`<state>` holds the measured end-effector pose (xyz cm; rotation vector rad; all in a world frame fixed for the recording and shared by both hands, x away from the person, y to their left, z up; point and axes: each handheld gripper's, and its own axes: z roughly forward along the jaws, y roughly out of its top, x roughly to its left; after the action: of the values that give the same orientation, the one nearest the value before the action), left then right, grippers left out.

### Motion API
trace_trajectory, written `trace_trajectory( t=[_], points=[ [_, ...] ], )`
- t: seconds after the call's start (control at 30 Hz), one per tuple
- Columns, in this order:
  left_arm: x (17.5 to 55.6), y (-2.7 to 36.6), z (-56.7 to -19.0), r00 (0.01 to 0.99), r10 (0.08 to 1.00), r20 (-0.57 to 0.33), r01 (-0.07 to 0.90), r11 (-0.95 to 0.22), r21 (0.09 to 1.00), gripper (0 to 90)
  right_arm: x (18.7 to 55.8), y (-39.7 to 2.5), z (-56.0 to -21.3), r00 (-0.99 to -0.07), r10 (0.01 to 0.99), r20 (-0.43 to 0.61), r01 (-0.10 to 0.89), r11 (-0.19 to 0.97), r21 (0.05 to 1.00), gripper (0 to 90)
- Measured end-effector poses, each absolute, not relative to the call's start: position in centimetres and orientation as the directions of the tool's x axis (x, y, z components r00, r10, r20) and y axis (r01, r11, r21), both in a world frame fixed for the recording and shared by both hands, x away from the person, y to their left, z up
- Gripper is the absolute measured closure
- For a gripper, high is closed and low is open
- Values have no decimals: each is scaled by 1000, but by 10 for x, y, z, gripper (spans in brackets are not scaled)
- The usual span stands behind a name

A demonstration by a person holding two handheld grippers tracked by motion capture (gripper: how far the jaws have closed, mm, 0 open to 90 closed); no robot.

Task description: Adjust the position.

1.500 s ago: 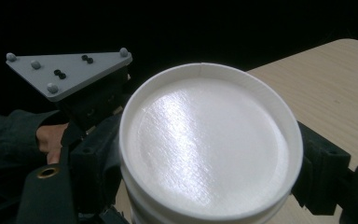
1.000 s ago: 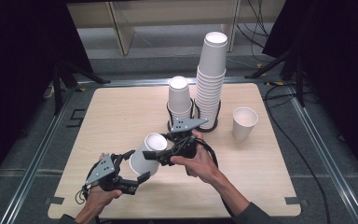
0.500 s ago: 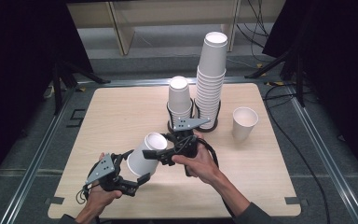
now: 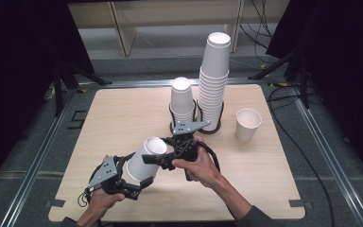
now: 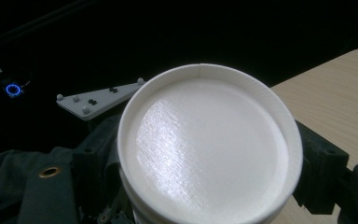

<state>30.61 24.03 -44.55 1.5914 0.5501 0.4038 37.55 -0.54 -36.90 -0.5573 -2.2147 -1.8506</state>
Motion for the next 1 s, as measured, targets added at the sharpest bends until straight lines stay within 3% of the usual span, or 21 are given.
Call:
trace_trajectory(
  t=[0.6, 0.73, 1.0],
  points=[
    [306, 241, -443, 828, 559, -44, 103, -74, 992, 83, 377, -7, -374, -892, 150, 427, 448, 164, 879, 235],
    [306, 242, -443, 830, 556, -34, 114, -109, 987, 98, 378, -8, -374, -906, 159, 392, 417, 190, 889, 214],
    [307, 244, -444, 831, 556, -5, 122, -173, 977, 105, 375, -20, -361, -951, 224, 213, 280, 330, 901, 160]
  ],
)
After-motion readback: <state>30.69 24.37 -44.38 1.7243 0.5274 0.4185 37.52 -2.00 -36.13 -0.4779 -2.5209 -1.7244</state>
